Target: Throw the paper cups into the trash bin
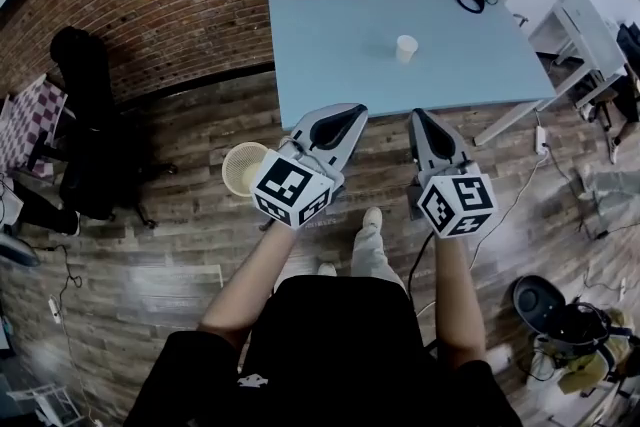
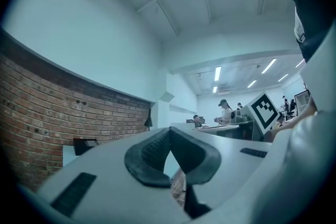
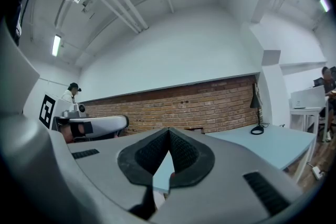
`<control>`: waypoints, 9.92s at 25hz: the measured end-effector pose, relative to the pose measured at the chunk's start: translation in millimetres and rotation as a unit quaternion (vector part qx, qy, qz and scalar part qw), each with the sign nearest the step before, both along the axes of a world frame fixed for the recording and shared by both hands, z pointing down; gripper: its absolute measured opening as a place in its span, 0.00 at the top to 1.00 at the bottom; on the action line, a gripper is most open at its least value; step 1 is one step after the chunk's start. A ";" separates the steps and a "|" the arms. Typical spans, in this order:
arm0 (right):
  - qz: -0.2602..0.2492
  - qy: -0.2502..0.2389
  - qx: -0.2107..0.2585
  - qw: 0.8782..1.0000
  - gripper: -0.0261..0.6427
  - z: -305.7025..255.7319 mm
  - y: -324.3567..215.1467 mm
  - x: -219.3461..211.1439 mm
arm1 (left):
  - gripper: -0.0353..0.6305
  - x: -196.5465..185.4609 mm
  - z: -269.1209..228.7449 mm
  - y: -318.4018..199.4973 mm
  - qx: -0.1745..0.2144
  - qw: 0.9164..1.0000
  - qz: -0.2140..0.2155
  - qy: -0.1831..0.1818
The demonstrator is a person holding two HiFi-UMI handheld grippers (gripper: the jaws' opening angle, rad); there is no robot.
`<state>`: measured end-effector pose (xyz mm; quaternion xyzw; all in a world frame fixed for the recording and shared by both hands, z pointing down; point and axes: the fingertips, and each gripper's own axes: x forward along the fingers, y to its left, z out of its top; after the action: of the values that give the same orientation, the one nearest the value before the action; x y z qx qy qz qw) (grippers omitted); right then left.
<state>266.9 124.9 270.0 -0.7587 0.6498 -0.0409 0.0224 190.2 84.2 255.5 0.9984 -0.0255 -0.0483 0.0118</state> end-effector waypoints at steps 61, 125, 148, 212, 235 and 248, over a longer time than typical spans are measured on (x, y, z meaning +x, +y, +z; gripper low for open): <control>-0.180 0.391 -0.496 0.754 0.61 315.5 -249.5 310.9 | 0.94 156.9 69.2 -169.0 -0.071 0.969 -0.222 -0.085; -0.186 0.369 -0.417 0.810 0.94 262.6 -307.8 194.5 | 0.94 1.2 57.5 -191.0 -0.104 0.934 -0.341 -0.033; -0.284 0.227 -0.278 0.889 0.94 183.8 -348.3 -1.1 | 0.94 -122.2 57.0 -211.5 -0.107 0.900 -0.423 -0.019; -0.412 0.107 -0.215 0.879 0.94 182.0 -420.5 -322.6 | 0.94 -355.1 156.2 -296.1 -0.205 0.860 -0.467 -0.014; -0.416 0.058 -0.306 0.855 0.94 357.5 -445.7 -336.3 | 0.94 -343.9 310.2 -303.2 -0.288 0.833 -0.468 -0.060; -0.400 0.026 -0.349 0.847 0.94 456.5 -451.2 -327.8 | 0.94 -336.7 398.4 -308.6 -0.329 0.818 -0.466 -0.074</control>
<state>-60.9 -326.3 726.4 -0.3913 0.8405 -0.2502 -0.2789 -146.5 -224.4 653.9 0.8047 -0.5025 0.0372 0.3140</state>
